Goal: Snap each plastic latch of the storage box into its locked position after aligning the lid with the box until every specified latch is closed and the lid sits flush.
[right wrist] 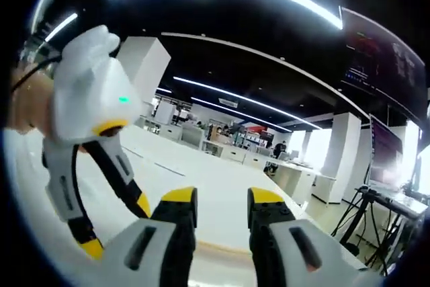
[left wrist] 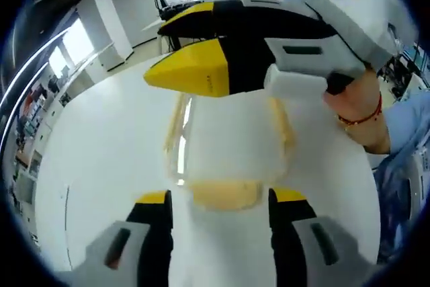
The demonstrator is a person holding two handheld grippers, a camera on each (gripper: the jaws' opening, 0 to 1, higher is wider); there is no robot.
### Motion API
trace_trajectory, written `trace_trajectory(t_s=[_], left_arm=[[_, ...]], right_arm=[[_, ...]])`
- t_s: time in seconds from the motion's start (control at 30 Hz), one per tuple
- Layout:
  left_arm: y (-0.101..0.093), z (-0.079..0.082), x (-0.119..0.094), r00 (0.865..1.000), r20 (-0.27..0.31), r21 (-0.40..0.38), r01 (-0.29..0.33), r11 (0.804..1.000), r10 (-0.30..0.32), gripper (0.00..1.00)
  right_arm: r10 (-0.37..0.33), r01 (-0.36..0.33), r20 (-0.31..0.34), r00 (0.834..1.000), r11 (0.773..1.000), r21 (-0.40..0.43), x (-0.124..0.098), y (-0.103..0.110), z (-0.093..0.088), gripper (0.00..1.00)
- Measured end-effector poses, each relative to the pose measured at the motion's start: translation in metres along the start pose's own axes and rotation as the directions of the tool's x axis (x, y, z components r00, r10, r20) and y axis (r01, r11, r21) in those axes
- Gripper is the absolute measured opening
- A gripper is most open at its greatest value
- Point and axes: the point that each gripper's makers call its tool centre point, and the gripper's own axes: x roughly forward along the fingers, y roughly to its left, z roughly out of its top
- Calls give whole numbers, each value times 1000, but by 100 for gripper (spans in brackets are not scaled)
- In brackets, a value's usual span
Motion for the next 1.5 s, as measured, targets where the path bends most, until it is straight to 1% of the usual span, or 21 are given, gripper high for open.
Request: trace_trajectory(t_s=[0.1,0.23,0.27,0.47,0.53,0.57,0.67,0.87,0.97,1.0,1.07,1.23,1.4,1.47,1.5], left_arm=[[2,-2,4,1000,-24,2,10,1000,-10,56],[0,-6,8,998,-42,-5,39,999,-39,52],[-2,-4,9,998,-28,-19,58,998,-59,51],[-3,-1,12,996,-30,-21,79,997,-79,49],[-4,0,13,996,-32,-19,88,996,-89,43],[-7,1,14,994,-33,-14,108,994,-108,42],[-7,1,16,994,-42,-11,102,995,-103,42],[-6,0,19,992,-58,-20,113,993,-114,41],[-5,-3,19,988,-93,-22,120,993,-121,41],[-5,-5,18,986,-113,-20,123,992,-124,41],[-5,-8,17,982,-133,-23,129,991,-131,41],[-2,-20,10,970,-185,-35,151,988,-155,41],[-2,-31,3,959,-232,-17,166,986,-165,41],[-1,-36,0,950,-262,-7,172,985,-168,41],[-1,-36,0,950,-264,-7,173,985,-168,41]], right_arm=[[3,-3,-5,1000,1000,-2,-1,1,-1,29],[4,-4,-7,1000,1000,-2,-2,1,-1,29],[4,-4,-9,1000,1000,-2,-3,1,-2,29],[24,-24,-30,999,1000,-8,-2,6,-7,29],[23,-24,-33,999,1000,-12,-2,6,-7,29],[23,-24,-34,999,1000,-11,-2,5,-8,29],[25,-25,-38,999,1000,-5,-2,5,-9,29],[32,-33,-45,998,999,-14,0,7,-11,29],[34,-35,-48,998,999,-17,1,7,-12,29],[34,-35,-49,998,999,-14,2,6,-12,29],[34,-34,-49,998,999,-11,2,5,-13,29],[39,-39,-53,998,999,-8,4,5,-15,29],[44,-45,-52,998,999,-6,5,6,-15,29],[59,-59,-47,997,998,5,6,8,-15,29],[61,-61,-47,997,998,7,6,9,-15,29]])
